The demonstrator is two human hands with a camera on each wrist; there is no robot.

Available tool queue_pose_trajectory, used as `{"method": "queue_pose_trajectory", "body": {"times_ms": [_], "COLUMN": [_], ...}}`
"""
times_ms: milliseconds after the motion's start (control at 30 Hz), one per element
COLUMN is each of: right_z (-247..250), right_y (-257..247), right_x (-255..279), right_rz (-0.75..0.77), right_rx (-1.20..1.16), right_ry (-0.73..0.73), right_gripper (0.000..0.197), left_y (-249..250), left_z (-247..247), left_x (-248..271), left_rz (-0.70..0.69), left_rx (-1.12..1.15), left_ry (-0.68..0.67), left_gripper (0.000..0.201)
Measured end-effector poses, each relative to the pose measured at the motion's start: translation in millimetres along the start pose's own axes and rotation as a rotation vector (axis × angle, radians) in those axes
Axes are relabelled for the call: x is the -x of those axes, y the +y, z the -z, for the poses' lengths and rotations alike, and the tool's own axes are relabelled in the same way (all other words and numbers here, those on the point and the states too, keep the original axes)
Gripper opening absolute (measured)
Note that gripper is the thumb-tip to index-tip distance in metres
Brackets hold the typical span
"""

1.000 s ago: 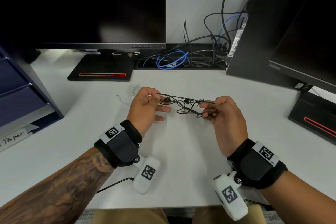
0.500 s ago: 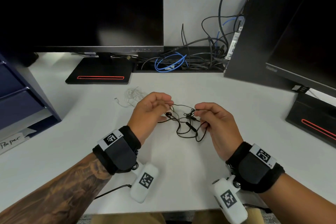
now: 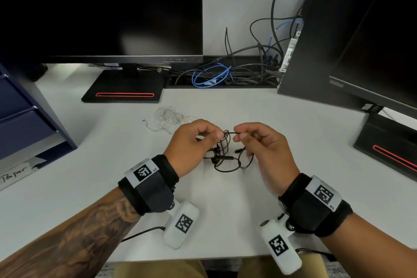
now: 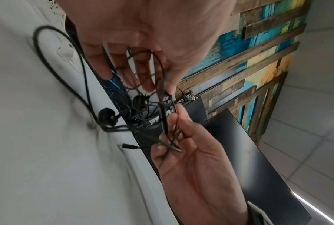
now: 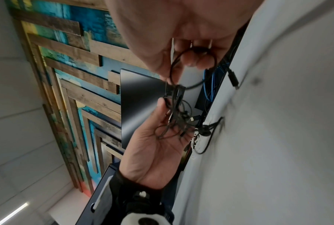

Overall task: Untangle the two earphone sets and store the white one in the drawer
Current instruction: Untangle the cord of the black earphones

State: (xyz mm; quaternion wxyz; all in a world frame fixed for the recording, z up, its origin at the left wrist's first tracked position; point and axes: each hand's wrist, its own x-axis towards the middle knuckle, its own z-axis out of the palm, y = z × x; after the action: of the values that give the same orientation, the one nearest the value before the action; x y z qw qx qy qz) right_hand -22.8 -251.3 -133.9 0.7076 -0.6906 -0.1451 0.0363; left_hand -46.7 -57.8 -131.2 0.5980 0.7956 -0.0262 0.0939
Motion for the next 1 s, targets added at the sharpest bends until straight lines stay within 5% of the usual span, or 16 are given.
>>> {"method": "queue_pose_trajectory", "body": {"times_ms": [267,467,767,1000], "right_z": [9.4,8.0,-2.7,6.6], "right_y": [6.9,4.1,5.3,3.2], "right_x": [-7.3,-6.0,1.7,-8.7], "right_rz": [-0.038,0.041,-0.089,-0.083], "right_rx": [0.202,0.223,0.201,0.135], "right_ry": [0.069,0.174,-0.257,0.041], "right_gripper": [0.043,0.024,0.015,0.019], "left_y": [7.9,9.9,19.1,16.3], "left_z": [5.3,4.7,2.7,10.8], "left_x": [-2.3,-1.3,1.5,-5.4], "left_rz": [0.123,0.12,0.079,0.129], "left_rx": [0.216,0.262,0.423,0.363], "left_ry": [0.066,0.047,0.027,0.161], "left_gripper": [0.018,0.016,0.017,0.021]}}
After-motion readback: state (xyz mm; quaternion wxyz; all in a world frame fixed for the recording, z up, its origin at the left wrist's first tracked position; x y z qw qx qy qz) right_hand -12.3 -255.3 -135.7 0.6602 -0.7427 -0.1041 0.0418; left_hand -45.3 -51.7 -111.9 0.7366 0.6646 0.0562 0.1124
